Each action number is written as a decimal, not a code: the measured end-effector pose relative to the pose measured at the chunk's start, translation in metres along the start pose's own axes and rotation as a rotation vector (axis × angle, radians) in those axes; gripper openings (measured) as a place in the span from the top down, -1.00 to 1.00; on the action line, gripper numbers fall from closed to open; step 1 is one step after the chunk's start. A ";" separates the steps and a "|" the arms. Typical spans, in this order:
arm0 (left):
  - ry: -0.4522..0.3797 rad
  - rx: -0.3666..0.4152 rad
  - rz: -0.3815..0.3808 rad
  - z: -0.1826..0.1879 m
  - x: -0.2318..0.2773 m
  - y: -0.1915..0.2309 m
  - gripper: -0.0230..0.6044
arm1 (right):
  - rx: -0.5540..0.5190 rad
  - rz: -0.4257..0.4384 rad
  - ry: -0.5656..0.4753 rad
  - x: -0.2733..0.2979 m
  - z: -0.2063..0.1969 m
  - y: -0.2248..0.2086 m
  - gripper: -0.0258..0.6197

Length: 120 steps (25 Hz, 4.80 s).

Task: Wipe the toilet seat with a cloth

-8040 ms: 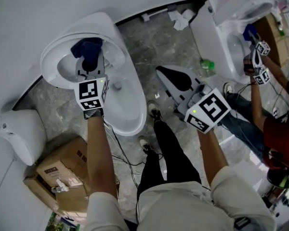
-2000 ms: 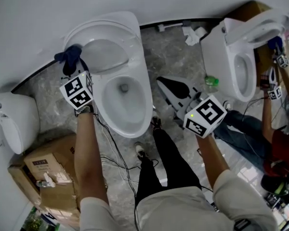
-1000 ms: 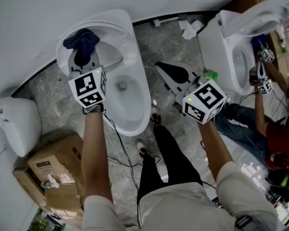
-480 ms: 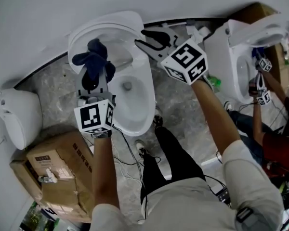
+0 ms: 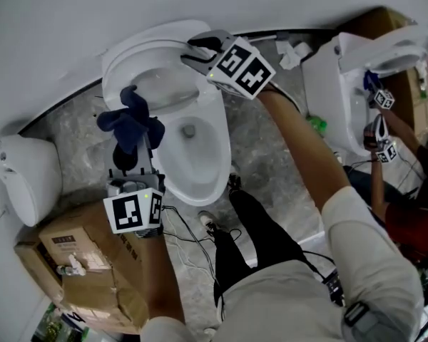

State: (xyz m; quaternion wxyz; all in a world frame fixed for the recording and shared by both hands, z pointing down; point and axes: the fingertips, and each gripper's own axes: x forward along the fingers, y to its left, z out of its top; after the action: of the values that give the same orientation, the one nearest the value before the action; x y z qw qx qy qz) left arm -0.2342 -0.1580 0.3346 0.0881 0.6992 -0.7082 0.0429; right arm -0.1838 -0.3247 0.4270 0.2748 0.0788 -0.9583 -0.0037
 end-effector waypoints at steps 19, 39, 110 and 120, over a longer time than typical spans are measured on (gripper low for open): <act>-0.052 -0.031 0.127 0.015 -0.113 0.042 0.81 | -0.027 0.062 0.086 -0.051 -0.021 0.086 0.43; 0.026 -0.029 0.102 -0.040 -0.228 0.009 0.81 | -0.239 0.136 0.262 -0.126 -0.150 0.279 0.25; 0.371 -0.039 -0.048 -0.338 0.034 -0.014 0.81 | 0.521 -0.047 0.437 -0.088 -0.378 0.303 0.75; 0.394 -0.031 -0.066 -0.394 0.096 -0.041 0.81 | 0.552 -0.197 0.257 -0.116 -0.327 0.226 0.76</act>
State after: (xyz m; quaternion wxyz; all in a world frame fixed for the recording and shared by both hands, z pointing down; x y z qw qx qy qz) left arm -0.1686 -0.1810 0.7358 0.2368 0.6988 -0.6545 0.1650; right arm 0.0517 -0.0724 0.6546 0.3602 0.2426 -0.8682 0.2399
